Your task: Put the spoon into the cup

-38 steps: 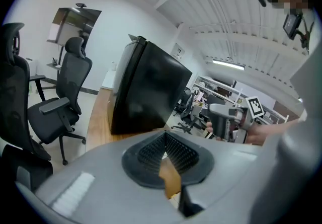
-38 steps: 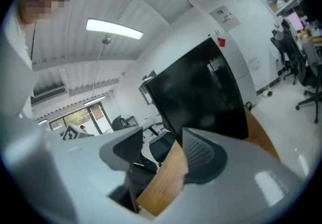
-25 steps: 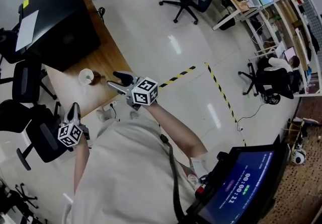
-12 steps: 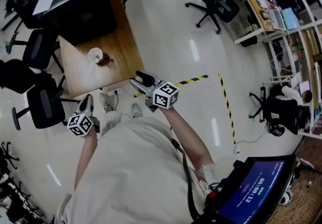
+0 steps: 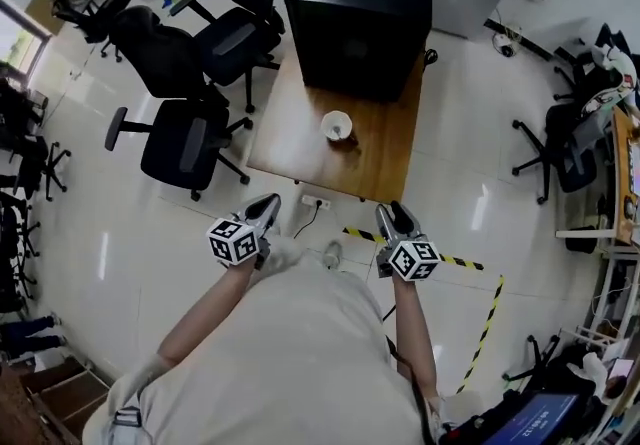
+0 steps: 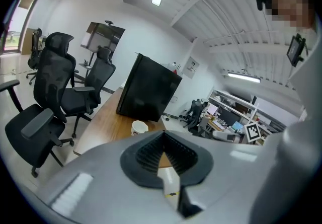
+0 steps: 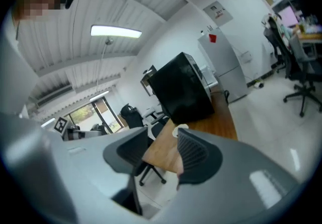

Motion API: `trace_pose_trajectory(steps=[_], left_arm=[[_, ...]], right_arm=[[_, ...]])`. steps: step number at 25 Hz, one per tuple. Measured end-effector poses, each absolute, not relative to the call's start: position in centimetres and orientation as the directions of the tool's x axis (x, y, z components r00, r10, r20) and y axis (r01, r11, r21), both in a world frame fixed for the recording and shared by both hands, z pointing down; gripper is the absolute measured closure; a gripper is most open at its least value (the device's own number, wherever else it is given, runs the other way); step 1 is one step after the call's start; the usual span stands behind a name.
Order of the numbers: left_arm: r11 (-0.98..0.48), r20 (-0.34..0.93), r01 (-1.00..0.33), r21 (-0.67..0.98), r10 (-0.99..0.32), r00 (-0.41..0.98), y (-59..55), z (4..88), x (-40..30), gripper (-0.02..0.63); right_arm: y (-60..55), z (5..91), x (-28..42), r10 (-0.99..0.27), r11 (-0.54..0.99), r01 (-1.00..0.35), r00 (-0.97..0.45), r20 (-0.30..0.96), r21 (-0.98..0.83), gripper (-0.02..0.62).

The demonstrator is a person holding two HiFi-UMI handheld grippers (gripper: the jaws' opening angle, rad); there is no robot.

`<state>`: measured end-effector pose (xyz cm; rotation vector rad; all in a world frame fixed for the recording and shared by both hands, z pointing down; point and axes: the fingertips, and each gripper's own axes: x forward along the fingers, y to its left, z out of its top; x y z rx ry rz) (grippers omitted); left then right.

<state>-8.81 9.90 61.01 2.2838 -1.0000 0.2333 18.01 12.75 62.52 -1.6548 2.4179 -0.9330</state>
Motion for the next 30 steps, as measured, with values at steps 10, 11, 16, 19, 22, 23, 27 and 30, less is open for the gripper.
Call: trace_pose_trajectory(steps=[10, 11, 16, 19, 22, 23, 27, 30], left_arm=[[-0.571, 0.329, -0.623, 0.535, -0.538, 0.776, 6.9, 60.2, -11.7, 0.602], [-0.574, 0.325, -0.614, 0.542, -0.531, 0.783, 6.7, 60.3, -12.1, 0.601], [-0.592, 0.345, -0.591, 0.548, -0.484, 0.804, 5.8, 61.1, -13.9, 0.601], [-0.604, 0.352, -0.579, 0.548, -0.462, 0.814, 4.8, 61.2, -14.4, 0.601], [-0.631, 0.340, -0.550, 0.546, -0.433, 0.835, 4.3, 60.8, -14.2, 0.602], [-0.640, 0.337, -0.540, 0.546, -0.422, 0.842, 4.1, 60.8, -14.1, 0.601], [-0.662, 0.339, -0.513, 0.547, -0.384, 0.858, 3.5, 60.9, -13.8, 0.603], [-0.658, 0.345, -0.508, 0.556, -0.373, 0.861, 3.1, 61.3, -14.1, 0.601]], right_arm=[[9.5, 60.5, 13.6, -0.898, 0.193, -0.884, -0.335, 0.287, -0.427, 0.428], [9.0, 60.2, 13.3, -0.907, 0.177, -0.888, -0.315, 0.281, -0.424, 0.433], [7.8, 58.9, 11.8, -0.934, 0.142, -0.897, -0.262, 0.244, -0.419, 0.468], [7.8, 58.7, 11.3, -0.940, 0.134, -0.898, -0.249, 0.234, -0.418, 0.469], [8.2, 59.3, 11.8, -0.949, 0.075, -0.880, -0.208, 0.238, -0.469, 0.474], [8.4, 59.4, 12.1, -0.952, 0.053, -0.873, -0.190, 0.239, -0.484, 0.474], [9.1, 58.3, 12.7, -0.966, 0.013, -0.869, -0.139, 0.219, -0.494, 0.474], [9.5, 58.4, 12.9, -0.971, -0.019, -0.868, -0.102, 0.216, -0.496, 0.474]])
